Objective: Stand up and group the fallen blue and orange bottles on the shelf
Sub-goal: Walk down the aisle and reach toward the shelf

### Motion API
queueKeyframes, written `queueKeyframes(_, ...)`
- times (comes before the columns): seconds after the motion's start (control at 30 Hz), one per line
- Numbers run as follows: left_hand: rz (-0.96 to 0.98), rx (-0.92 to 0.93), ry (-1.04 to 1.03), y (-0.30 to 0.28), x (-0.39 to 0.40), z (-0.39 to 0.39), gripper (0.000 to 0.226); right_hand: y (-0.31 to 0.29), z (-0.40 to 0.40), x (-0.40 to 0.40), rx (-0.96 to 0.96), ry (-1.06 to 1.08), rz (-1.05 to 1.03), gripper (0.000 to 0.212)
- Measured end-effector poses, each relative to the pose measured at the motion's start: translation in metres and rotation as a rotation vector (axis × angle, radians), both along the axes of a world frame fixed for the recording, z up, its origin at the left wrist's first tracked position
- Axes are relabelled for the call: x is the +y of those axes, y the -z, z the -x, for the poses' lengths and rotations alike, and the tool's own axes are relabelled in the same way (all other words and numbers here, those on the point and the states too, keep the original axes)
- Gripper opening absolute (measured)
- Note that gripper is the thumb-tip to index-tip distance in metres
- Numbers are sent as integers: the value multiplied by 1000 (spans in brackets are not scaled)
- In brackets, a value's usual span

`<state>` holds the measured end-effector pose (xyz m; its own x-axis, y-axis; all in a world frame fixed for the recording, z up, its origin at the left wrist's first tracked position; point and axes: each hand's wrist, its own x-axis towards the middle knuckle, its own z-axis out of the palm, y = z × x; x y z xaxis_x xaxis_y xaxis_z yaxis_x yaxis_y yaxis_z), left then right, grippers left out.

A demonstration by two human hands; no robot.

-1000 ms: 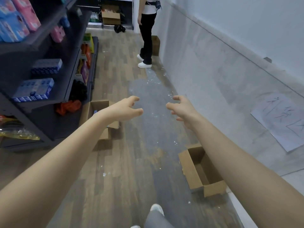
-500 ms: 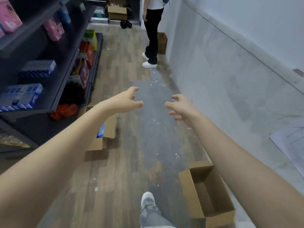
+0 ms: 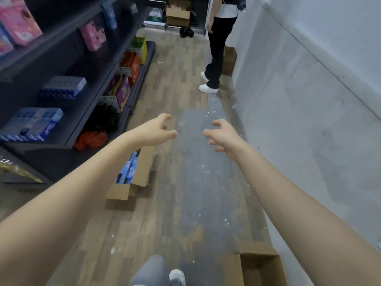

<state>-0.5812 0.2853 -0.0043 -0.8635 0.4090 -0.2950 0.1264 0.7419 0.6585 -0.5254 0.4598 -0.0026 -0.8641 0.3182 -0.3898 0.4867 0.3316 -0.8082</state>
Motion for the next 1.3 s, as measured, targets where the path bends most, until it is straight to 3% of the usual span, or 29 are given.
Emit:
queueKeyframes(0.23,32,18,-37,11,-4,68,66,8,79,-2,-30,-73,4,55)
queueKeyframes(0.7,-13,4,-76,5,-2,285,64,6,303,-4,-9,-103,-7,55)
queueKeyframes(1.3,-3,-37,-138,18,48,458,62,15,488,54,-24,-187,1,55)
